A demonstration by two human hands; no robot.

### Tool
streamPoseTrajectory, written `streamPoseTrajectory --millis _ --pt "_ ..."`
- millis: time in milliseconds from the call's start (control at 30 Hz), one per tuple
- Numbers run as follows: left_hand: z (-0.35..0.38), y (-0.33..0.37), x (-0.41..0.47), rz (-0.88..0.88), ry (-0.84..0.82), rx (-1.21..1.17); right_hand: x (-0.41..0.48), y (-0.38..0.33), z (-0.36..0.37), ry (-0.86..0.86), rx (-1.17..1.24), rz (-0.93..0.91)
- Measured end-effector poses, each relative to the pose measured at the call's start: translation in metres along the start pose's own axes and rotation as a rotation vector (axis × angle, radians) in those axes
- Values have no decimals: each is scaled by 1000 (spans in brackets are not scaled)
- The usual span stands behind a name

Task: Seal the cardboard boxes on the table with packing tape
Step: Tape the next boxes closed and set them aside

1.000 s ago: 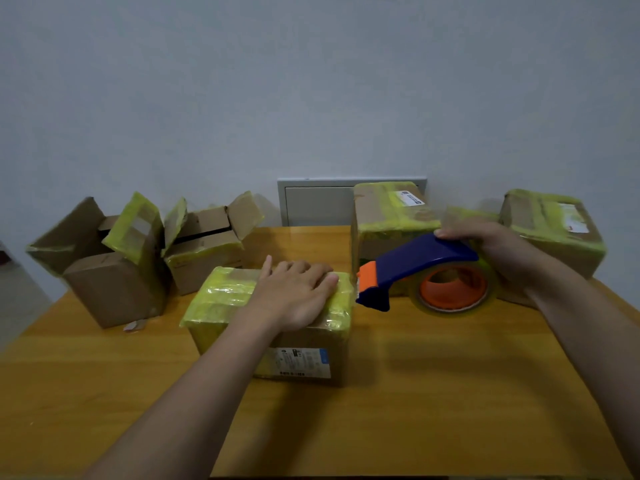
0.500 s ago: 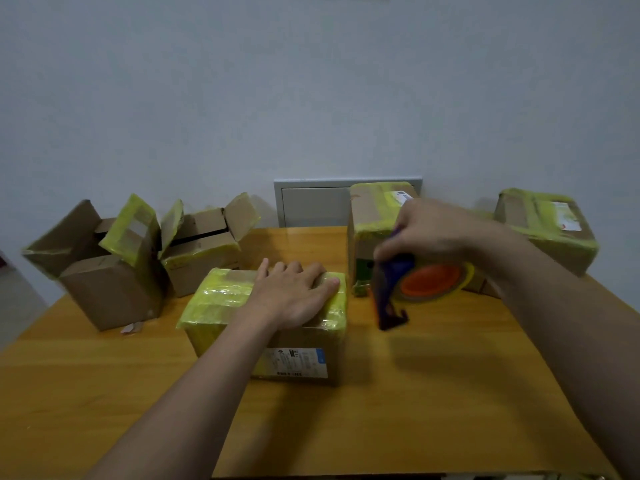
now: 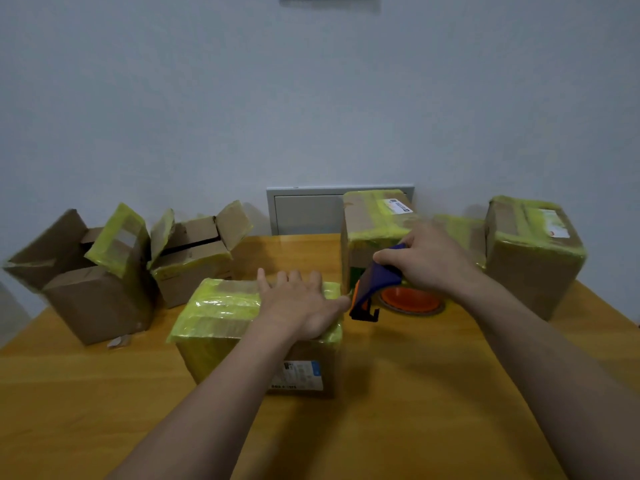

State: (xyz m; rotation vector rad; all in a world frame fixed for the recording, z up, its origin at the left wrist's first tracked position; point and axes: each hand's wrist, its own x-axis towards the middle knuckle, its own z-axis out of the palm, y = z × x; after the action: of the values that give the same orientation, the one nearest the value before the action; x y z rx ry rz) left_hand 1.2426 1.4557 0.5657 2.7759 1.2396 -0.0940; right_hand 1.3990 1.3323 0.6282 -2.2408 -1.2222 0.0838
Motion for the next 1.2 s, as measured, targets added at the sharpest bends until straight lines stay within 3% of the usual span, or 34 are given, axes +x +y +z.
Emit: streamPoseTrajectory --millis 133,233,300,333,467,633,800,933,1100,1200 --pt "-2 -3 -4 41 50 -100 -4 -1 3 171 81 16" --pt "-9 -17 -19 130 304 -295 -5 1 5 293 179 -17" --pt "-12 -32 -32 172 527 -267 -8 -1 8 358 254 -36" --pt "-11 -40 -39 182 561 -226 -8 -2 12 392 299 -33" --pt "13 -57 -66 242 314 -80 -10 -20 28 505 526 -20" --pt "24 -59 -69 271 283 -64 -17 -60 69 492 858 -28" --pt "29 -60 -65 307 437 -130 -15 -88 103 430 1069 87" --pt "48 -70 -67 390 617 -207 -16 -88 111 390 1062 88" --pt "36 -67 -77 247 451 -117 -14 -86 112 393 1011 85" --pt "33 -85 -78 83 455 -113 -13 -86 111 394 1044 114"
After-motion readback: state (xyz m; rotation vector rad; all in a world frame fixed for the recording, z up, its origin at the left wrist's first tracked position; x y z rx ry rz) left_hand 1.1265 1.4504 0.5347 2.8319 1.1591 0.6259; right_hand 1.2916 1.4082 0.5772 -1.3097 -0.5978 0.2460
